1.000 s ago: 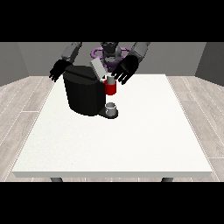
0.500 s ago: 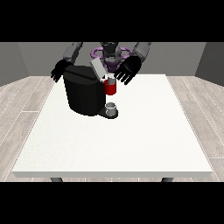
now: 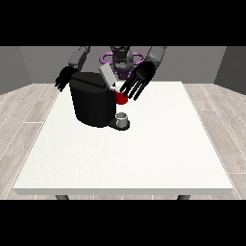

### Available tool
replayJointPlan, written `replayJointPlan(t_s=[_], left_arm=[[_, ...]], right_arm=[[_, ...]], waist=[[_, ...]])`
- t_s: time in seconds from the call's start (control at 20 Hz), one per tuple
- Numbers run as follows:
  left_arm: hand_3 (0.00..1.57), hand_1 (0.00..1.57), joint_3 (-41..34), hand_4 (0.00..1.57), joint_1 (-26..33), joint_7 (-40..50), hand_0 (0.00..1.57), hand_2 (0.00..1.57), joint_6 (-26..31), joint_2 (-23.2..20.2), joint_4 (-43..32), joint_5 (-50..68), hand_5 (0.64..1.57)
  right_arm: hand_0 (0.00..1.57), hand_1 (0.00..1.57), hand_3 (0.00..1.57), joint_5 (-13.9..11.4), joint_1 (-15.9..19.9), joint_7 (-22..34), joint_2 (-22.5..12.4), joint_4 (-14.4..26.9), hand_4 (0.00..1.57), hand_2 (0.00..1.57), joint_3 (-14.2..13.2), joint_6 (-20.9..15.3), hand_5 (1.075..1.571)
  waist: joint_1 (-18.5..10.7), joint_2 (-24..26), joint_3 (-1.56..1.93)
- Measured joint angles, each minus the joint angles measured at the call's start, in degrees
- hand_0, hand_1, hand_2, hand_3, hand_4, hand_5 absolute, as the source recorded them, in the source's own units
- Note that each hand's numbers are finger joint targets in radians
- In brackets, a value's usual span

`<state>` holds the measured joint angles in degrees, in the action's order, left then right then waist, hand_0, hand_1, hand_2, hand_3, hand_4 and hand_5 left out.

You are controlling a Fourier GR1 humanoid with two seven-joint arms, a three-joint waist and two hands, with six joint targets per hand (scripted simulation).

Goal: Insert the coffee pod into the coffee machine and close the lid

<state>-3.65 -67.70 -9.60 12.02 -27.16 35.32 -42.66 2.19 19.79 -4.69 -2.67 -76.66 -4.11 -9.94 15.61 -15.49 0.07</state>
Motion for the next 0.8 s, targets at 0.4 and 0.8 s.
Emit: replayJointPlan(t_s=[0.4,0.8], left_arm=[[0.0,0.0,0.1,0.0,2.1,-0.24,0.0,0.0,0.12,1.46,0.12,-0.56,1.571],[0.0,0.0,-0.17,0.0,6.18,0.66,0.0,0.0,1.11,5.05,2.11,0.62,1.571]], right_arm=[[0.0,0.0,0.0,-0.04,-2.31,-0.39,0.09,0.5,0.41,0.0,-0.07,-0.17,1.571],[0.0,0.0,0.0,2.08,-6.19,-1.7,-0.95,2.81,0.43,0.0,-2.35,1.41,1.571]], waist=[[-0.85,2.94,-0.05],[-4.29,8.7,-0.06]])
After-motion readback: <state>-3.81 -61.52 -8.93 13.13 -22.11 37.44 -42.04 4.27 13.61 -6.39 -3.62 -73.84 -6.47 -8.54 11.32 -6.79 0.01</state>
